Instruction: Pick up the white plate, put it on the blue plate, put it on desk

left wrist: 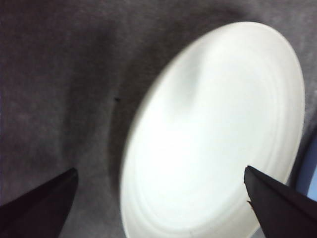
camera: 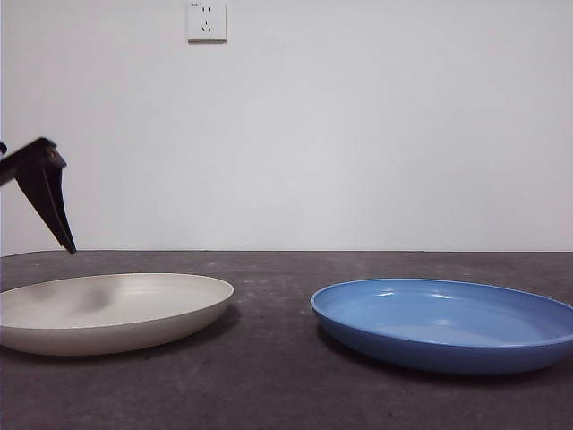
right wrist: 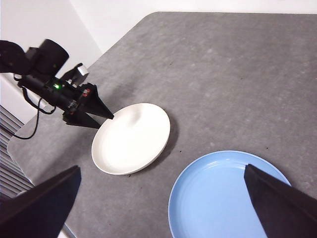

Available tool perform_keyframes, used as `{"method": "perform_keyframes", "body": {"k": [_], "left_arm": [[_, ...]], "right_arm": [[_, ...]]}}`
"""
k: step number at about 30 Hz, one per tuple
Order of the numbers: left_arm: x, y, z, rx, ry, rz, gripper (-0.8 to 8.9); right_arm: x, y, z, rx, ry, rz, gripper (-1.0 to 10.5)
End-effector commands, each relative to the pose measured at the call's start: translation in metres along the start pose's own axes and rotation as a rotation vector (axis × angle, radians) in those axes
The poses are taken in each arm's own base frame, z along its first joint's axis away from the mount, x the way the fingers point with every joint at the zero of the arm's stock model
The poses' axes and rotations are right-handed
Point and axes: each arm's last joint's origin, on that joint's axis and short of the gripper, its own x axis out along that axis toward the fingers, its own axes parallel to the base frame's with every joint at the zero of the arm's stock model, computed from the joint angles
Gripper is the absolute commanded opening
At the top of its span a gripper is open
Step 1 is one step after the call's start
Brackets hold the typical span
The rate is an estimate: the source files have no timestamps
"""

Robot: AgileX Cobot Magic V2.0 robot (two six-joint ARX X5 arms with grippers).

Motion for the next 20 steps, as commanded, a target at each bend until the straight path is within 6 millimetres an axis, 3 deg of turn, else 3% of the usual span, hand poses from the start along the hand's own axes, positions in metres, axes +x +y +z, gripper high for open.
{"method": "perform_keyframes", "body": {"k": [1, 10, 13, 17, 20], "left_arm": [[0.007, 0.002, 0.008, 0.021, 0.013, -0.031, 7.06], [0.019, 0.009, 0.011, 0.005, 0.038, -0.040, 6.38], [0.019, 0.009, 0.011, 0.003, 0.038, -0.040, 5.16], [0.019, 0.009, 0.011, 0.002, 0.041, -0.038, 2.72], [0.019, 0.009, 0.010, 0.000, 0.043, -0.035, 2.03]], "right_arm": [[-0.002, 0.003, 0.005, -0.023, -0.014, 0.009, 5.9], [-0.002, 0.002, 0.005, -0.022, -0.014, 0.008, 5.9], [-0.001, 0.002, 0.005, -0.023, -0.014, 0.006, 5.9], [-0.001, 0.002, 0.005, -0.032, -0.019, 0.000, 5.9], [-0.001, 0.002, 0.005, -0.040, -0.019, 0.000, 5.9]]}}
